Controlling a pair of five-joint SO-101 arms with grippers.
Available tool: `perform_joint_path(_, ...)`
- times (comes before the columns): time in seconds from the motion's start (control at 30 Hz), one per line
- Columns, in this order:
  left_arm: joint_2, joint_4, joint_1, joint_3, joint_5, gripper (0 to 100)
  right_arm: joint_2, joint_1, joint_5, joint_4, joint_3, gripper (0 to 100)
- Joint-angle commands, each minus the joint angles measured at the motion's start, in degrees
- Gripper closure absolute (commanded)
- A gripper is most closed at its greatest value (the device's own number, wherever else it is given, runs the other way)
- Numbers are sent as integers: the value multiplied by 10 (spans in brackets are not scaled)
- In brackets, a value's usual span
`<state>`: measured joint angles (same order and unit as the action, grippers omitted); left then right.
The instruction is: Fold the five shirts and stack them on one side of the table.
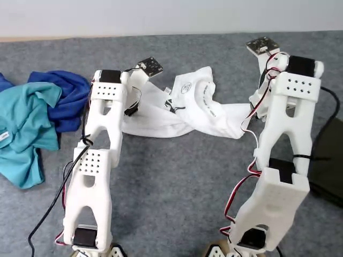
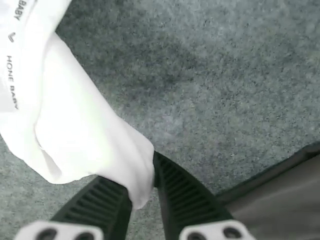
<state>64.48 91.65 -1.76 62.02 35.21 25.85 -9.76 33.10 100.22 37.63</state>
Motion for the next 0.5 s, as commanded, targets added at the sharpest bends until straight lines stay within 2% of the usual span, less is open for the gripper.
perform_joint_path(0.0,-23,16,3,36,3,998,-22,-4,-5,20,30,987)
perform_joint_path(0.17,-76,87,-2,132,1,998,-55,-3,-4,22,32,987)
perform_joint_path(0.47,-186,89,15,173,-54,998,-123,-3,-3,22,32,987)
